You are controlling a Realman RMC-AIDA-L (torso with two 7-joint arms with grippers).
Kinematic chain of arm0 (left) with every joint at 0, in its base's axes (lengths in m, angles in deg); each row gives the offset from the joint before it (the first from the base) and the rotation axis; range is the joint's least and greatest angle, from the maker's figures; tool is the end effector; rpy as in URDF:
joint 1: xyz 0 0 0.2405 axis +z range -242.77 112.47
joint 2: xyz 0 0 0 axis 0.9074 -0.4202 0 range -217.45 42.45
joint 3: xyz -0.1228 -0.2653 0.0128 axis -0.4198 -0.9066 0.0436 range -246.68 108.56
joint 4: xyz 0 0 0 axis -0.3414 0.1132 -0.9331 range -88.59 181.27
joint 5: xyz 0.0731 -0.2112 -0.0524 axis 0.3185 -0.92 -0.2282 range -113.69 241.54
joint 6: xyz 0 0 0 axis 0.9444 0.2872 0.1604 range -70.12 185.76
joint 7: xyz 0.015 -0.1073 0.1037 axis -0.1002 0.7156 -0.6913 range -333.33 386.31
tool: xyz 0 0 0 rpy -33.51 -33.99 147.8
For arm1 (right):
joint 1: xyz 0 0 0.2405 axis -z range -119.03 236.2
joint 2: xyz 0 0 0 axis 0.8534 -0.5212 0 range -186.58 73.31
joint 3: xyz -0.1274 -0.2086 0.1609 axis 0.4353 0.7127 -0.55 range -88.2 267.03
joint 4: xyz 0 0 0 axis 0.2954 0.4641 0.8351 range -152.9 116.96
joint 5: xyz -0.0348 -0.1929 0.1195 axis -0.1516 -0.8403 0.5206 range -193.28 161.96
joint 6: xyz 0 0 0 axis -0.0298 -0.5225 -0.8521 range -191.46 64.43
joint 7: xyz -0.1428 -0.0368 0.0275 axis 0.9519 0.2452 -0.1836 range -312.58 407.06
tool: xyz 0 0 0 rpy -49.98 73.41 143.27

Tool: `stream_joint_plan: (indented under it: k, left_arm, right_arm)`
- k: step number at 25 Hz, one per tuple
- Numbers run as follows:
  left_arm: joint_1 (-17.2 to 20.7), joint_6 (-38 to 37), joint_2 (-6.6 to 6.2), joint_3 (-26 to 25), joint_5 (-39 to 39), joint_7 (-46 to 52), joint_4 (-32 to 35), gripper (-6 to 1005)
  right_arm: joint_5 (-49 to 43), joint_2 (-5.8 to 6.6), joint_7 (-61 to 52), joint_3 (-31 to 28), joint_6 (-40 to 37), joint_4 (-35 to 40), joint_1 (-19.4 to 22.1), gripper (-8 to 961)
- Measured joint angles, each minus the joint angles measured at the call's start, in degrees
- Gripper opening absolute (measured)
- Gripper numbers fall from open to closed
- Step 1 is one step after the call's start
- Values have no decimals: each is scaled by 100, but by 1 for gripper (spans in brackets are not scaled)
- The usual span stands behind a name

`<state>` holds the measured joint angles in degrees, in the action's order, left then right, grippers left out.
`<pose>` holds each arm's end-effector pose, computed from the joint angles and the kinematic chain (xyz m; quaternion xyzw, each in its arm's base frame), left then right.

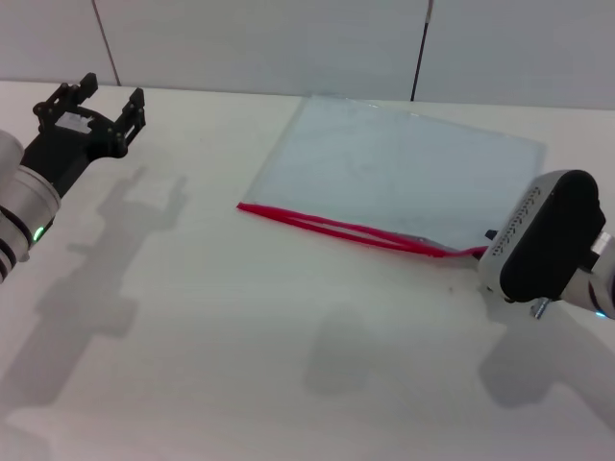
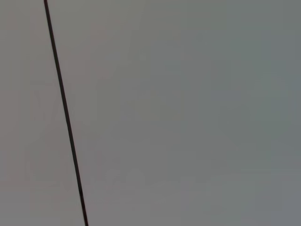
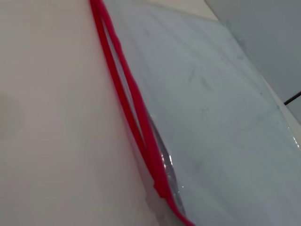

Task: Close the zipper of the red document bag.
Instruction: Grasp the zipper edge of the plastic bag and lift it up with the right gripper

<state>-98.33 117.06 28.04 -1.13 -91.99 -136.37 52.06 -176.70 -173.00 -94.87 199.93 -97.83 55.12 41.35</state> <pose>-0.3591 0.4218 -0.0059 -0.7516 -0.1834 -0.2566 0.5794 0.2616 0.3799 -0.0909 -0.9162 0.0607 -0.1490 0.3669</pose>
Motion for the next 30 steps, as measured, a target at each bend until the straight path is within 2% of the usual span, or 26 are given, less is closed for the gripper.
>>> stream_joint_plan:
  k: [11, 18, 23, 30]
  left_arm:
    - [9, 0, -1, 0, 0, 2, 0, 584]
    - [-21, 2, 2, 0, 443, 272, 23, 582]
    - [37, 61, -5, 1, 1684, 1349, 617, 580]
    - [86, 124, -28, 0, 4683, 3683, 2183, 578]
  right_arm:
    - [-7, 1, -219, -22, 4, 187, 35, 188]
    - [-10, 10, -165, 4, 16, 876, 427, 116]
    - [-16, 23, -107, 5, 25, 1267, 656, 81]
    - [6, 18, -83, 50, 33, 1327, 645, 39]
